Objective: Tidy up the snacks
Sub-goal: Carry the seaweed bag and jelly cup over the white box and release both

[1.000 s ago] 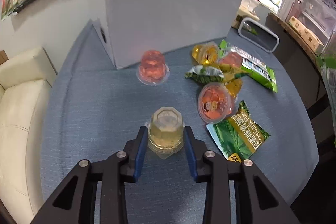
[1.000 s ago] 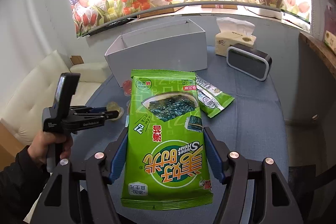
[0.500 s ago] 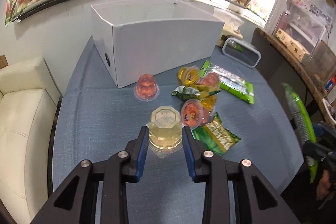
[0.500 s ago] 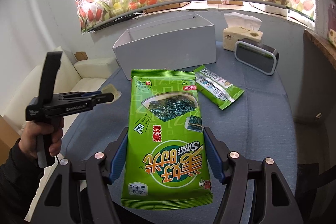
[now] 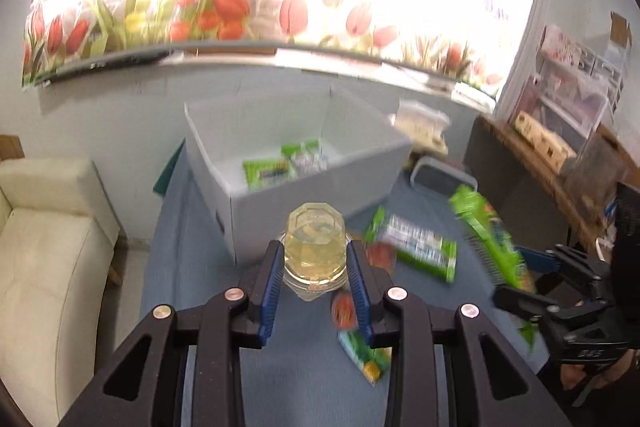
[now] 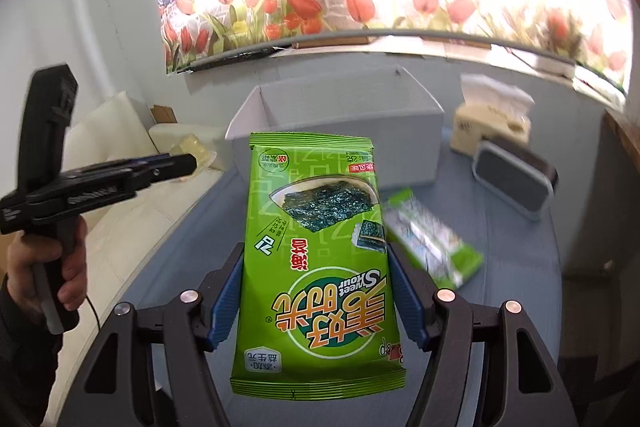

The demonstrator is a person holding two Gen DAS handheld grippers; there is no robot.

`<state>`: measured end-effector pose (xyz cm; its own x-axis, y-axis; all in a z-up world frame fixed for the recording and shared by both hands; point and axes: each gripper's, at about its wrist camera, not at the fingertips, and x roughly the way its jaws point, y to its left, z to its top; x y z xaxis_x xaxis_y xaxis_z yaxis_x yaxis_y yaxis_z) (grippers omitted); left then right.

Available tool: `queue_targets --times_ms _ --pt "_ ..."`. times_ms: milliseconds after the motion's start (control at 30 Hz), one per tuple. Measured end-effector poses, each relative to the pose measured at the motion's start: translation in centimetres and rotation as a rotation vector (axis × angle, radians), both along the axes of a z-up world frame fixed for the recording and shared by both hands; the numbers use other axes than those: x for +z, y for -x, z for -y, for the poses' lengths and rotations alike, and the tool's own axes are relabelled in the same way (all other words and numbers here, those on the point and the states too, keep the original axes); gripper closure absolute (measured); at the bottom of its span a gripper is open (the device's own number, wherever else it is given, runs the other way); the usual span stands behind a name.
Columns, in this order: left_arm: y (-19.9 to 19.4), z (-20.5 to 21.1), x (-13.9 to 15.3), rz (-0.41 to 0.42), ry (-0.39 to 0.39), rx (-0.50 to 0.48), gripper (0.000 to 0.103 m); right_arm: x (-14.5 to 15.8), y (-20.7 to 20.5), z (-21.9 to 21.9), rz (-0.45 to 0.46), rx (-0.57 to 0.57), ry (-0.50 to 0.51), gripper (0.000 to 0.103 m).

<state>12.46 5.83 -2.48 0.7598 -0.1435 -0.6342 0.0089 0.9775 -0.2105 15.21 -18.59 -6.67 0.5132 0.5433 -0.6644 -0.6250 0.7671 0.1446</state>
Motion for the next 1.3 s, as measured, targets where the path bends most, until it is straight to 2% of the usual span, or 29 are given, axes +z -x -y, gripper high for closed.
queue_targets --times_ms 133,367,433,567,767,800,867,900,933,967,1000,1067,1200,1300 --pt "-2.9 -1.1 2.2 0.034 0.021 0.011 0.067 2.2 -4.5 -2.5 0.042 0.003 0.02 0.032" --pt "-9.9 -3.1 3.8 0.043 0.036 0.041 0.067 3.9 -14.6 -7.4 -0.008 -0.045 0.003 0.032" --pt "-12.0 -3.9 3.5 0.025 0.03 0.051 0.067 3.6 -17.6 -9.0 -0.054 -0.047 -0.008 0.032" --pt "-15.0 -5.1 2.1 -0.01 0.031 0.053 0.067 2.6 -21.8 -11.6 -0.073 -0.046 0.028 0.032" --pt "-17.2 -6.6 -1.0 -0.076 0.031 0.059 0.067 -0.3 -25.2 -13.3 -0.125 -0.07 0.089 0.031" --pt "-17.4 -6.9 -1.6 -0.085 0.034 0.062 0.067 -0.6 -25.3 -13.4 -0.132 -0.068 0.088 0.03" --pt "-17.5 -7.2 -2.4 -0.105 0.036 0.058 0.067 -1.2 -25.5 -13.6 -0.146 -0.061 0.079 0.02" --pt "-17.6 -7.4 -2.7 -0.114 0.037 0.06 0.061 -1.4 -25.5 -13.6 -0.149 -0.066 0.087 0.006" --pt "-17.5 -7.5 -2.9 -0.114 0.033 0.069 0.052 -1.5 -25.6 -13.7 -0.138 -0.069 0.101 0.0" --pt "-17.4 -7.6 -3.1 -0.114 0.02 0.09 0.033 -1.5 -25.4 -13.8 -0.117 -0.071 0.11 0.0" --pt "-17.2 -7.7 -3.1 -0.105 0.015 0.098 0.021 -1.4 -25.1 -13.6 -0.096 -0.079 0.119 0.0" --pt "-16.7 -7.7 -2.9 -0.073 -0.005 0.1 0.01 -1.1 -24.4 -13.1 -0.08 -0.08 0.103 0.0" --pt "-16.3 -7.0 -2.3 -0.074 -0.045 0.088 0.004 -0.2 -22.7 -11.8 -0.048 -0.067 0.072 0.0" --pt "-15.8 -6.6 -1.8 -0.063 -0.049 0.087 0.0 0.3 -21.3 -11.0 -0.007 -0.063 0.093 0.0"
